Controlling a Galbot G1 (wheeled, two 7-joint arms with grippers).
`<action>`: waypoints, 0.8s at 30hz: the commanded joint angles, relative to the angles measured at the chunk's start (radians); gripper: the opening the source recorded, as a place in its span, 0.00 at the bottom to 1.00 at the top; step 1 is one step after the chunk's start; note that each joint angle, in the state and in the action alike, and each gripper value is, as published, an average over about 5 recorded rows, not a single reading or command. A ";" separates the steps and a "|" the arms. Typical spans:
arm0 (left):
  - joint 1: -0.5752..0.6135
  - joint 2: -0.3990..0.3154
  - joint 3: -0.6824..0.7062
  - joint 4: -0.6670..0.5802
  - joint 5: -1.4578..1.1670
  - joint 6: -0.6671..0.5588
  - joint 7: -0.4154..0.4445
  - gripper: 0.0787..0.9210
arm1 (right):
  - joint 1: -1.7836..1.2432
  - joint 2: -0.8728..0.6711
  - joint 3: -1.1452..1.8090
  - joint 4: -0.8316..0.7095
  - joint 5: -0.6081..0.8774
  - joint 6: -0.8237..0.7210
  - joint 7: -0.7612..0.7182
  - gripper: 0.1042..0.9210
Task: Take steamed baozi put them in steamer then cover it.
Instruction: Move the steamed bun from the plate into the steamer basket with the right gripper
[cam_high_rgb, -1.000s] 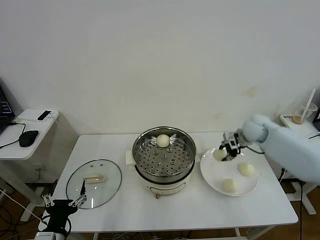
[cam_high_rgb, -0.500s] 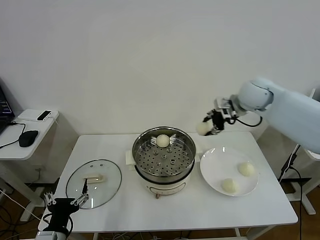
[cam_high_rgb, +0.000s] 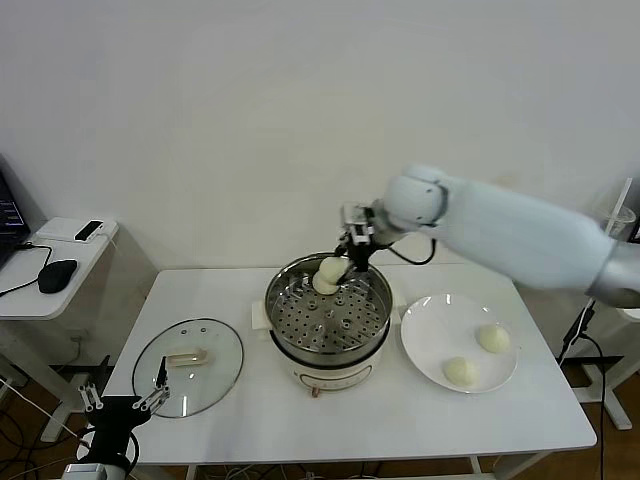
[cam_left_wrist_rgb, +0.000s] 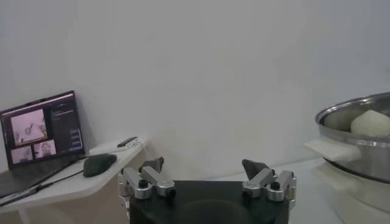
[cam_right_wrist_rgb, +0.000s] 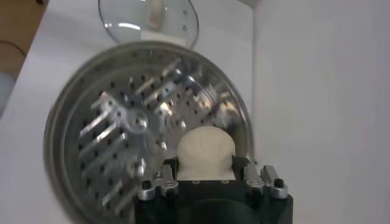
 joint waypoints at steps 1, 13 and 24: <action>-0.001 -0.002 -0.002 -0.003 0.001 0.001 0.001 0.88 | -0.083 0.162 -0.021 -0.104 0.044 -0.066 0.047 0.56; 0.004 -0.003 -0.010 -0.008 -0.006 -0.001 0.000 0.88 | -0.110 0.217 -0.021 -0.188 0.001 -0.064 0.040 0.56; -0.005 0.000 -0.011 -0.002 -0.014 -0.001 -0.002 0.88 | -0.123 0.245 -0.015 -0.240 -0.030 -0.053 0.034 0.57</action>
